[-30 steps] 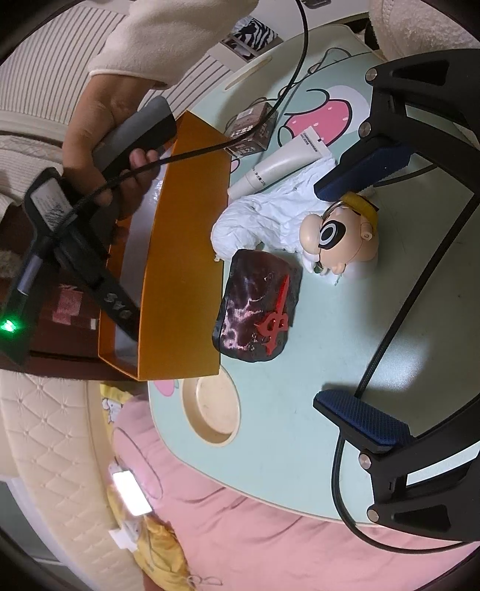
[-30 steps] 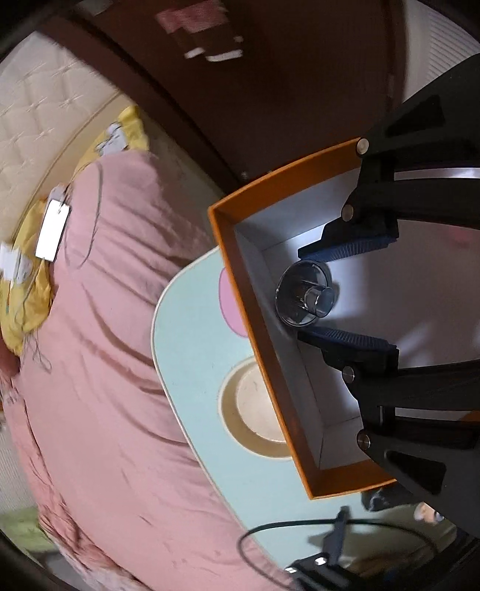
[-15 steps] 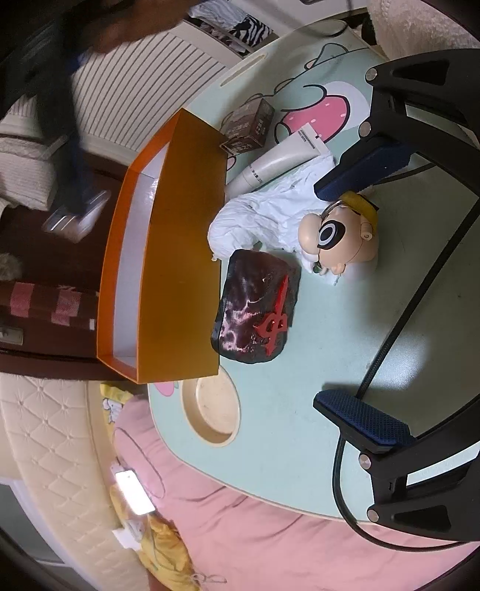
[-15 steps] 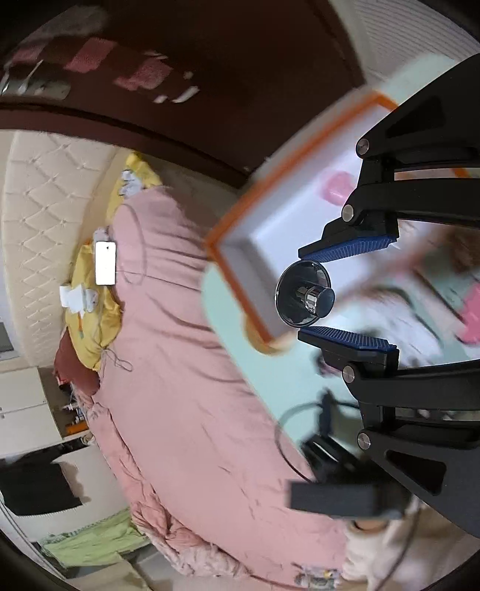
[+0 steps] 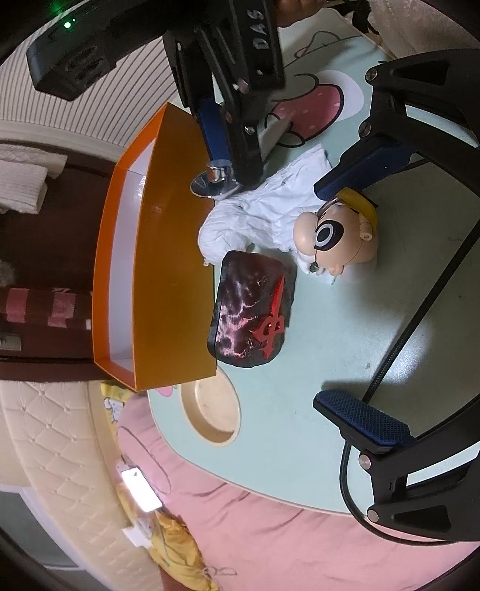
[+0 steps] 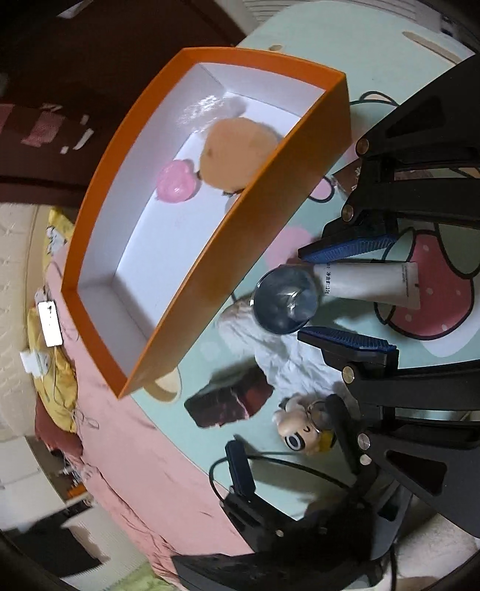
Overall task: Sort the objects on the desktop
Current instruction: 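Lift the silver cup out with the right gripper and set on table, then reach the left gripper into the box and grasp the pink heart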
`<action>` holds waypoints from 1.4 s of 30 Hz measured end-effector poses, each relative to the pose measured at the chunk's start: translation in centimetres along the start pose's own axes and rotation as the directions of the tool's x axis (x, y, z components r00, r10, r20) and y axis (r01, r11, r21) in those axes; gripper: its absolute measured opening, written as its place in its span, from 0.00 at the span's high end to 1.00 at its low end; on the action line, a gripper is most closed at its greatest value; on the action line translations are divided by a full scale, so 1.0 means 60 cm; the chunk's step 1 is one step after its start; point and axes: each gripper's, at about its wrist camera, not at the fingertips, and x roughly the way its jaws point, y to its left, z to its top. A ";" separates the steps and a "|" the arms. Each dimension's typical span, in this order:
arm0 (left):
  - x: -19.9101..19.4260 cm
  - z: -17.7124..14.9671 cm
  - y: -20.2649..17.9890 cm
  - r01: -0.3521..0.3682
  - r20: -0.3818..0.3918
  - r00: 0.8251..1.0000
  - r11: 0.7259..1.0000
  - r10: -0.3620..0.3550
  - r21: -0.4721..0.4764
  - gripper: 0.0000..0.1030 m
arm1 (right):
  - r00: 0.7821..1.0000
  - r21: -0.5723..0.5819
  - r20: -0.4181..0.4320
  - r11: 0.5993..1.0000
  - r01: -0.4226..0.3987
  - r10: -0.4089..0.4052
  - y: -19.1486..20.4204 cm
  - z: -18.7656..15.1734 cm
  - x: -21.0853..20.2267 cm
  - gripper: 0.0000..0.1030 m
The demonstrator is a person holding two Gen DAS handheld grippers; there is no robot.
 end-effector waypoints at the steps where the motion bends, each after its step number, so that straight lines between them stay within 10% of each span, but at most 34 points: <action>1: -0.001 0.000 0.000 0.001 0.001 1.000 1.000 -0.001 -0.003 0.01 | 1.000 0.006 0.010 1.000 -0.008 0.008 -0.002 0.001 -0.006 0.63; 11: -0.040 0.028 0.013 0.053 0.003 0.999 0.997 -0.053 0.057 0.01 | 0.944 0.124 0.288 0.972 -0.202 0.159 -0.071 -0.004 -0.106 0.41; 20: -0.094 0.173 -0.019 0.168 0.054 0.983 0.975 -0.177 0.143 0.02 | 0.895 0.375 0.422 0.871 -0.317 0.144 -0.188 -0.041 -0.135 0.41; 27: 0.018 0.304 -0.080 0.187 -0.165 0.972 0.975 -0.166 0.122 0.22 | 0.874 0.445 0.472 0.825 -0.349 0.115 -0.233 -0.077 -0.157 0.41; 34: 0.178 0.344 -0.118 0.124 -0.398 0.915 0.985 -0.067 0.118 0.53 | 0.855 0.481 0.503 0.780 -0.399 0.127 -0.253 -0.111 -0.163 0.41; 42: 0.240 0.329 -0.138 0.069 -0.438 0.899 0.983 0.011 0.167 0.63 | 0.838 0.508 0.528 0.739 -0.443 0.139 -0.273 -0.133 -0.163 0.41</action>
